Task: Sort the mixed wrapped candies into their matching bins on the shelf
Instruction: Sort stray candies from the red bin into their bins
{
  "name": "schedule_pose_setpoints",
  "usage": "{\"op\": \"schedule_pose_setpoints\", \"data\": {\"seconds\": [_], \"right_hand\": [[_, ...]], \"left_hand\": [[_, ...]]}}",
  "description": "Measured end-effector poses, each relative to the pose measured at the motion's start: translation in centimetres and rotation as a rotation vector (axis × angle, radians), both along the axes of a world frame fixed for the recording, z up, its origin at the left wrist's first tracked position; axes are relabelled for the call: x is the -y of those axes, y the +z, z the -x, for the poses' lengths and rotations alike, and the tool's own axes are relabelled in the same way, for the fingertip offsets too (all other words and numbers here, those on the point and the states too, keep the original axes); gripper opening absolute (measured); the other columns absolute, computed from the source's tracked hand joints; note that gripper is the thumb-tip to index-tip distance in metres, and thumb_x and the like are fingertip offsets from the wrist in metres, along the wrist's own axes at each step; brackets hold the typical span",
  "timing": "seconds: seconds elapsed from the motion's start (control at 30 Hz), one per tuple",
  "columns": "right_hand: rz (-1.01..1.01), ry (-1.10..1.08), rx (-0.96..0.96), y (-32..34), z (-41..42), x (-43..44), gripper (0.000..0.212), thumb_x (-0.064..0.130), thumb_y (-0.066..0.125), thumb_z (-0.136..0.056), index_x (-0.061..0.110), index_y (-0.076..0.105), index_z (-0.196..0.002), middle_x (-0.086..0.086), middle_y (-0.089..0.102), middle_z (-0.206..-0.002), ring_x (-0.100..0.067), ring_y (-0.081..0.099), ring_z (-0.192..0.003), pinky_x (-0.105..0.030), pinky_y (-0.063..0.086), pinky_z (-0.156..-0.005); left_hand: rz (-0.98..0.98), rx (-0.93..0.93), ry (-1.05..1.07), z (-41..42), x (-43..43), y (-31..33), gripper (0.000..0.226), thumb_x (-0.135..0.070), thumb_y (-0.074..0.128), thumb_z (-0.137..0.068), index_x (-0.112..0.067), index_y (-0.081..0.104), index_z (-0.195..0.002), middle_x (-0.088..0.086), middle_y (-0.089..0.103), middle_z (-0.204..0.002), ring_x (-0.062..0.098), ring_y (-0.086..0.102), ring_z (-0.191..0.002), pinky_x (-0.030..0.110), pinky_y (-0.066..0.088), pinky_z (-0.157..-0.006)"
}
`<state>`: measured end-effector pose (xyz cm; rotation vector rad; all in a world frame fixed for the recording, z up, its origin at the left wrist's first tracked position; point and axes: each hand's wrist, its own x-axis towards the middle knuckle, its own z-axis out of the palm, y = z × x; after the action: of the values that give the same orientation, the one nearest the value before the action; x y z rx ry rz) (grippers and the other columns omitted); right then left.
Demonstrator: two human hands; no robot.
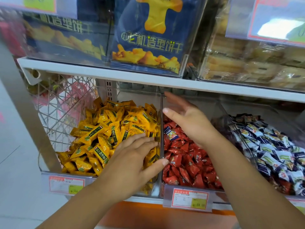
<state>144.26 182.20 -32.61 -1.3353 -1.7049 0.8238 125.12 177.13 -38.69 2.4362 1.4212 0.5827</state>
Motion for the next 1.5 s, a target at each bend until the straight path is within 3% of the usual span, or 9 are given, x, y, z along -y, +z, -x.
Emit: {"op": "schedule_pose_setpoints", "data": {"seconds": [0.1, 0.2, 0.4, 0.57, 0.63, 0.8, 1.03, 1.33, 1.5], "right_hand": [[0.058, -0.129, 0.327, -0.7, -2.4, 0.3, 0.033, 0.023, 0.054, -0.098, 0.031, 0.055, -0.131, 0.021, 0.056, -0.122, 0.005, 0.049, -0.103, 0.003, 0.033, -0.077], [0.159, -0.049, 0.626, -2.4, -4.0, 0.8, 0.033, 0.031, 0.056, -0.096, 0.033, 0.057, -0.129, 0.011, 0.052, -0.139, -0.004, 0.046, -0.124, -0.017, 0.033, -0.099], [0.105, -0.057, 0.658, -4.7, -1.1, -0.2, 0.049, 0.033, 0.053, -0.097, 0.034, 0.039, -0.144, -0.006, 0.049, -0.138, -0.018, 0.038, -0.131, -0.032, 0.035, -0.105], [-0.043, -0.217, 0.56, -3.8, -2.2, -0.1, 0.025, 0.02, 0.061, -0.089, 0.03, 0.063, -0.113, 0.01, 0.063, -0.096, 0.001, 0.052, -0.064, -0.018, 0.038, -0.056], [-0.103, -0.362, 0.489, -3.3, -3.9, -0.4, 0.021, 0.015, 0.06, -0.09, 0.025, 0.062, -0.108, 0.002, 0.066, -0.086, -0.011, 0.06, -0.062, -0.019, 0.036, -0.048], [0.157, -0.475, 0.662, -4.0, -7.0, -1.4, 0.03, 0.012, 0.062, -0.09, 0.009, 0.061, -0.12, -0.013, 0.066, -0.112, -0.029, 0.061, -0.103, -0.023, 0.042, -0.077], [0.279, -0.332, 0.634, -5.3, -6.1, -1.8, 0.032, 0.019, 0.068, -0.087, 0.021, 0.063, -0.119, -0.004, 0.062, -0.123, -0.021, 0.058, -0.11, -0.023, 0.042, -0.088], [0.087, -0.248, 0.364, -3.6, -6.1, 0.1, 0.015, 0.017, 0.065, -0.091, 0.025, 0.071, -0.101, 0.009, 0.067, -0.098, -0.003, 0.061, -0.084, -0.011, 0.043, -0.068], [0.09, -0.186, 0.498, -0.9, -7.5, 2.2, 0.016, 0.021, 0.052, -0.099, 0.032, 0.063, -0.102, 0.004, 0.062, -0.077, -0.003, 0.035, -0.036, -0.013, 0.028, -0.037]], "left_hand": [[0.004, -0.009, 0.001, 0.0, 0.1, 0.1, 0.088, -0.086, 0.007, -0.073, -0.042, 0.034, -0.145, -0.031, 0.025, -0.149, -0.012, 0.0, -0.139, 0.022, 0.002, -0.117], [0.003, -0.019, 0.003, 0.0, 0.2, 0.2, 0.088, -0.086, 0.006, -0.073, -0.043, 0.033, -0.145, -0.032, 0.024, -0.149, -0.012, -0.001, -0.139, 0.022, 0.001, -0.116], [-0.019, -0.035, 0.018, -0.2, 0.2, 0.2, 0.09, -0.085, 0.003, -0.071, -0.043, 0.032, -0.145, -0.033, 0.023, -0.149, -0.013, -0.001, -0.138, 0.018, -0.001, -0.114], [-0.021, -0.005, 0.015, -0.2, 0.0, 0.0, 0.089, -0.088, 0.005, -0.072, -0.043, 0.036, -0.143, -0.034, 0.025, -0.146, -0.016, 0.0, -0.136, 0.019, 0.002, -0.113], [-0.029, 0.002, 0.011, -0.1, 0.0, -0.2, 0.09, -0.089, 0.004, -0.072, -0.044, 0.036, -0.143, -0.036, 0.024, -0.144, -0.017, 0.0, -0.135, 0.018, 0.002, -0.112], [-0.04, 0.011, 0.01, -0.2, -0.1, -0.3, 0.09, -0.088, 0.006, -0.073, -0.041, 0.04, -0.142, -0.036, 0.026, -0.142, -0.016, 0.003, -0.135, 0.019, 0.003, -0.113], [-0.029, 0.041, 0.015, -0.2, 0.1, -0.3, 0.089, -0.088, 0.008, -0.072, -0.041, 0.041, -0.141, -0.033, 0.03, -0.145, -0.014, 0.006, -0.136, 0.019, 0.005, -0.112], [-0.012, 0.026, 0.006, -0.1, -0.2, -0.3, 0.091, -0.088, 0.007, -0.072, -0.041, 0.039, -0.142, -0.031, 0.029, -0.147, -0.01, 0.008, -0.138, 0.025, 0.008, -0.117], [-0.013, 0.052, 0.001, -0.1, -0.1, -0.2, 0.09, -0.087, 0.01, -0.073, -0.039, 0.04, -0.143, -0.029, 0.031, -0.147, -0.01, 0.01, -0.137, 0.023, 0.007, -0.114]]}}
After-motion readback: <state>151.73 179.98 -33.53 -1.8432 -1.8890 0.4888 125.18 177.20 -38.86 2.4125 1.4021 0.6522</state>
